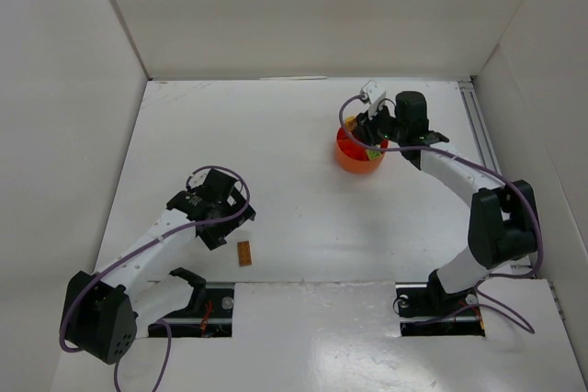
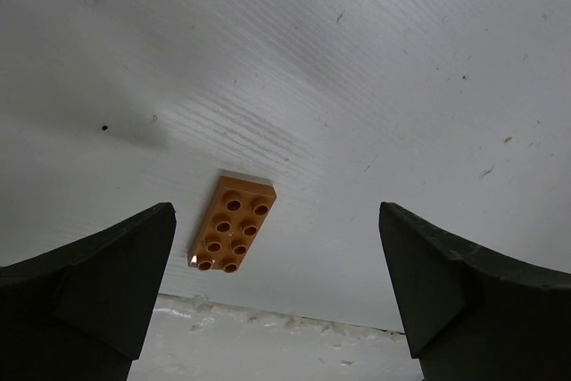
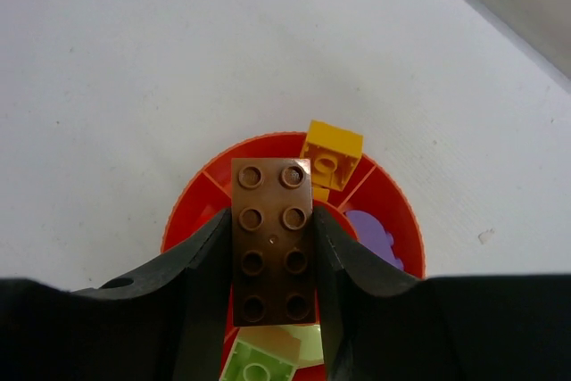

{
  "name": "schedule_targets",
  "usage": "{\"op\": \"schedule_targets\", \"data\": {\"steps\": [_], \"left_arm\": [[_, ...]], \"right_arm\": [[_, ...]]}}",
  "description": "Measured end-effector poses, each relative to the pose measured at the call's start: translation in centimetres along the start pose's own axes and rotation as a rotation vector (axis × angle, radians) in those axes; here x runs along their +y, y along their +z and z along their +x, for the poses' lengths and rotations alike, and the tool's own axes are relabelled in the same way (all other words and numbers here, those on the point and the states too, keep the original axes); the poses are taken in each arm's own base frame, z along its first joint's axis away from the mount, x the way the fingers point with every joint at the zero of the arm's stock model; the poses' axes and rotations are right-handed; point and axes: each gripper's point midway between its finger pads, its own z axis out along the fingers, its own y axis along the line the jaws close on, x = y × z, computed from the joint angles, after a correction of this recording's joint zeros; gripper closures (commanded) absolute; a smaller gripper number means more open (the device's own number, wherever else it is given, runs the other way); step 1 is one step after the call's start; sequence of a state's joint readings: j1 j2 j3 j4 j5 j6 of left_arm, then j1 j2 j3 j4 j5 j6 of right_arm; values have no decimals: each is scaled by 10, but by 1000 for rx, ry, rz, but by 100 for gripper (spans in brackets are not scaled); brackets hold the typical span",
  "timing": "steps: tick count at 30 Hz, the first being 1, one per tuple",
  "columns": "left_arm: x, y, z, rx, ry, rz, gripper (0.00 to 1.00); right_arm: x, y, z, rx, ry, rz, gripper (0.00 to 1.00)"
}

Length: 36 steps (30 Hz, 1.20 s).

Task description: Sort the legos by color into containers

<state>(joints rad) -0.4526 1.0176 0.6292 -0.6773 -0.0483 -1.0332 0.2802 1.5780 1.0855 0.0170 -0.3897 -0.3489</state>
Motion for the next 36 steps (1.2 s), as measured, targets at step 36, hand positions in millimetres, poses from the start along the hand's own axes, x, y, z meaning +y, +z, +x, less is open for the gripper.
{"op": "schedule_targets", "data": {"steps": [36], "left_arm": [[-1, 8, 1, 25, 9, -43, 5]], "right_arm": [[0, 10, 16, -303, -68, -411, 59]]}}
